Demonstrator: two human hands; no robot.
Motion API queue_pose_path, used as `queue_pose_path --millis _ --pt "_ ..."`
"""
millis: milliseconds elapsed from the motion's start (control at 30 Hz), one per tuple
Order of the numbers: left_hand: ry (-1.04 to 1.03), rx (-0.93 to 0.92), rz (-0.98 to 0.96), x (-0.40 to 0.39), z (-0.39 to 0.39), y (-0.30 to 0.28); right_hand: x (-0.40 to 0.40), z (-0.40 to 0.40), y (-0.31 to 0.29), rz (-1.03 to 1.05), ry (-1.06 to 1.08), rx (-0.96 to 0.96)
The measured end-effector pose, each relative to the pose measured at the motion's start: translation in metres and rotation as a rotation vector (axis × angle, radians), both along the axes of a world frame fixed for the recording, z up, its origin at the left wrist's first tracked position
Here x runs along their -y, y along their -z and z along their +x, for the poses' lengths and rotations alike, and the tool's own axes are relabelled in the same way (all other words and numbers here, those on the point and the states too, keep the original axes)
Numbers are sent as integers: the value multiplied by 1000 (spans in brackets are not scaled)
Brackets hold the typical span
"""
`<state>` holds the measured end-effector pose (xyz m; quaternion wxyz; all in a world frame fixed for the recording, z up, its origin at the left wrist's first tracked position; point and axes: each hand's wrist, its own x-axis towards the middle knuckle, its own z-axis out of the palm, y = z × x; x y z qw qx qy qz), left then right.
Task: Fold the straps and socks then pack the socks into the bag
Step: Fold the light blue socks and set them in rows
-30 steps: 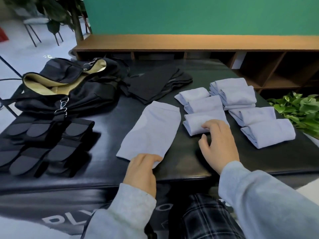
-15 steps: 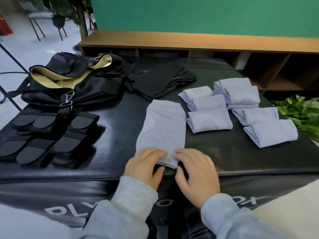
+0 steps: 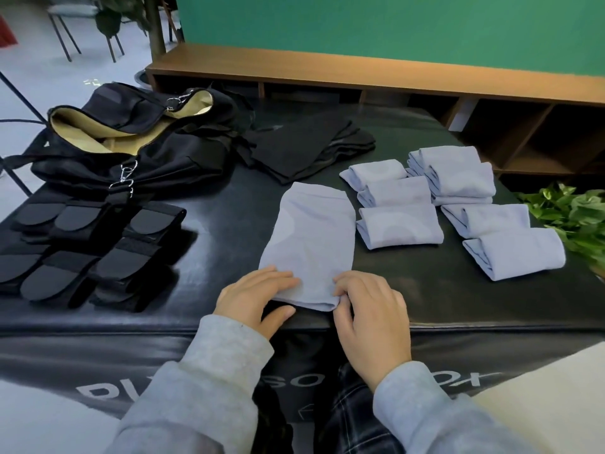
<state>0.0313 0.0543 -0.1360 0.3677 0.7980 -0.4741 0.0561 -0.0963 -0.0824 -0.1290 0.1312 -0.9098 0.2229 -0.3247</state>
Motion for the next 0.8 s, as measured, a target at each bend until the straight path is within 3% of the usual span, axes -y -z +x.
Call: queue_pose_path --millis 333,567,800 --pt "-58 53 -45 0 -3 -9 0 -7 -3 15 -75 -88" --pt "32 -66 -45 -5 -7 -16 1 -5 4 22 21 16" --pt "-123 -334 -110 -8 -17 -22 1 -5 0 164 44 97"
